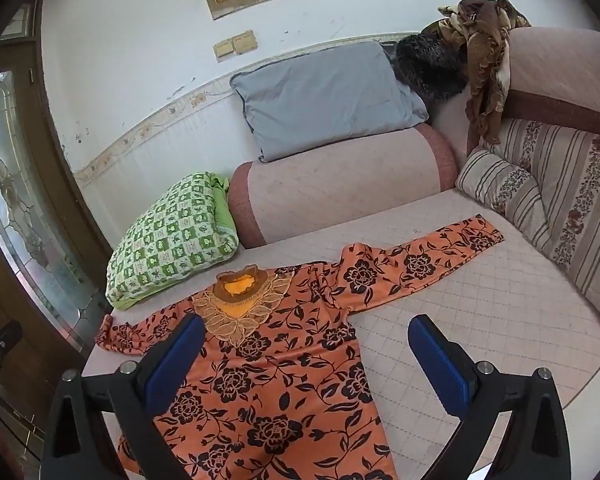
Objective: Fold small clothes
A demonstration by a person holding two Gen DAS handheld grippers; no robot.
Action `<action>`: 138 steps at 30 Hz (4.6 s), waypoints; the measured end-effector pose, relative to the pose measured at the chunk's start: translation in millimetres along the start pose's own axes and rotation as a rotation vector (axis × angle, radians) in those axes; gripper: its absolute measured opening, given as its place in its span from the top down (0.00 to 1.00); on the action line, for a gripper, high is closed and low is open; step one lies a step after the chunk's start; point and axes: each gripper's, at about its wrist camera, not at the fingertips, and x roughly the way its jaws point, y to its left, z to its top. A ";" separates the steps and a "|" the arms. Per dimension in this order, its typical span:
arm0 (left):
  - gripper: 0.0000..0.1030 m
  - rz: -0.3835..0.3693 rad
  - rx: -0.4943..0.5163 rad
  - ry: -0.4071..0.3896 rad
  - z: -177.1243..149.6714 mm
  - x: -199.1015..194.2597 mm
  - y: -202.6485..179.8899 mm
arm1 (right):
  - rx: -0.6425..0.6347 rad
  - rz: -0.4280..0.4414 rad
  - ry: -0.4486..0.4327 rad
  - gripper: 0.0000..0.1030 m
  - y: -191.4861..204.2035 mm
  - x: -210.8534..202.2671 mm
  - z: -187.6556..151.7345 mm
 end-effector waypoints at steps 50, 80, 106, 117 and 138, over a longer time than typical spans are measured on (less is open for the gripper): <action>0.00 0.012 0.021 0.071 -10.5 51.7 -11.1 | 0.016 -0.034 0.098 0.00 -0.7 49.7 -1.1; 0.00 -0.246 -0.027 0.358 -67.1 269.7 -147.8 | 0.175 -0.240 0.175 0.08 -214.9 217.0 10.1; 0.00 -0.122 0.087 0.219 -75.3 327.4 -145.5 | 0.772 -0.246 0.163 0.33 -344.9 323.5 15.4; 0.00 -0.091 0.068 0.260 -78.7 345.6 -120.5 | 0.640 -0.400 0.159 0.83 -351.2 371.2 49.5; 0.00 0.237 -0.237 0.221 -54.3 345.5 73.1 | 0.278 0.494 0.183 0.90 121.1 350.8 29.8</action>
